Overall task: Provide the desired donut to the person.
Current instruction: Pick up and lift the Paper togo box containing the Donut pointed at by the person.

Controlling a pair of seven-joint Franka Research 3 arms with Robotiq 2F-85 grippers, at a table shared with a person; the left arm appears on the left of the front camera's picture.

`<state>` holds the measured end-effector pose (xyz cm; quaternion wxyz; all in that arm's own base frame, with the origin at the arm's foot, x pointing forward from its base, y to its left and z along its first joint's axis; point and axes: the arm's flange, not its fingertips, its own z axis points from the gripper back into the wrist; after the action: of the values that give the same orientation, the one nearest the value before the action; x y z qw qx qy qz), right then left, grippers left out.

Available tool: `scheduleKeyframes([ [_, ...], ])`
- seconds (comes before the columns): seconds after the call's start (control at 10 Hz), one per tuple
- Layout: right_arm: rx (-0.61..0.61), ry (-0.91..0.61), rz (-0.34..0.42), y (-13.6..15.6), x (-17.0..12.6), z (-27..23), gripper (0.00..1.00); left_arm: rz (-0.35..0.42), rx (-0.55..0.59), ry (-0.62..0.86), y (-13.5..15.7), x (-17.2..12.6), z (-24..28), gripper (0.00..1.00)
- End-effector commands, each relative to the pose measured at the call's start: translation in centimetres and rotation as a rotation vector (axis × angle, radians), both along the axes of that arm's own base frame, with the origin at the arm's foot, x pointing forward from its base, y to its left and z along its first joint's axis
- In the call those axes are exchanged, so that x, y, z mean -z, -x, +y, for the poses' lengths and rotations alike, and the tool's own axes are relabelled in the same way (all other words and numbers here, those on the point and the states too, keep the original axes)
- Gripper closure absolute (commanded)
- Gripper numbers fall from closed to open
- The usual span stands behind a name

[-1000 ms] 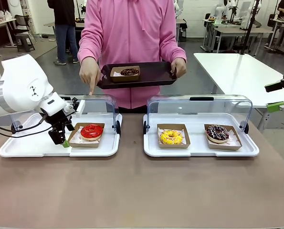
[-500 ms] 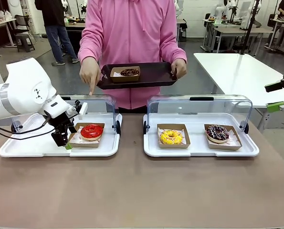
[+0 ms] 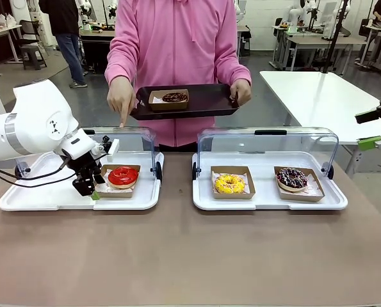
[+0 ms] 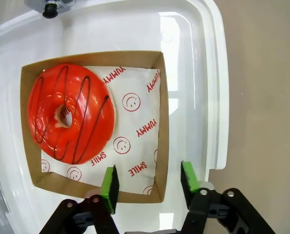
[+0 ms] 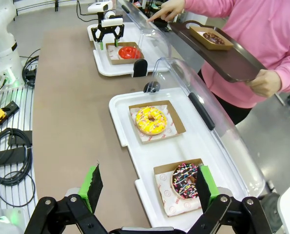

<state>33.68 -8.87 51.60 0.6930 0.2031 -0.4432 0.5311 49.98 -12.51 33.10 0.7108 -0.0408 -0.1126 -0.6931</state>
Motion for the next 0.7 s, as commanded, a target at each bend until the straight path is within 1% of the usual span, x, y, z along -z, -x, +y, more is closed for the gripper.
scheduleKeyframes([
  [0.0, -0.009, -0.013, -0.016, -0.24, 0.10, 0.08, 0.00, -0.005, -0.026, -0.015, -0.75, 0.17, -0.12, 1.00],
  [0.6, -0.009, -0.013, -0.016, -0.24, 0.10, 0.08, 0.00, -0.006, -0.015, -0.014, -0.89, 0.27, -0.22, 1.00],
])
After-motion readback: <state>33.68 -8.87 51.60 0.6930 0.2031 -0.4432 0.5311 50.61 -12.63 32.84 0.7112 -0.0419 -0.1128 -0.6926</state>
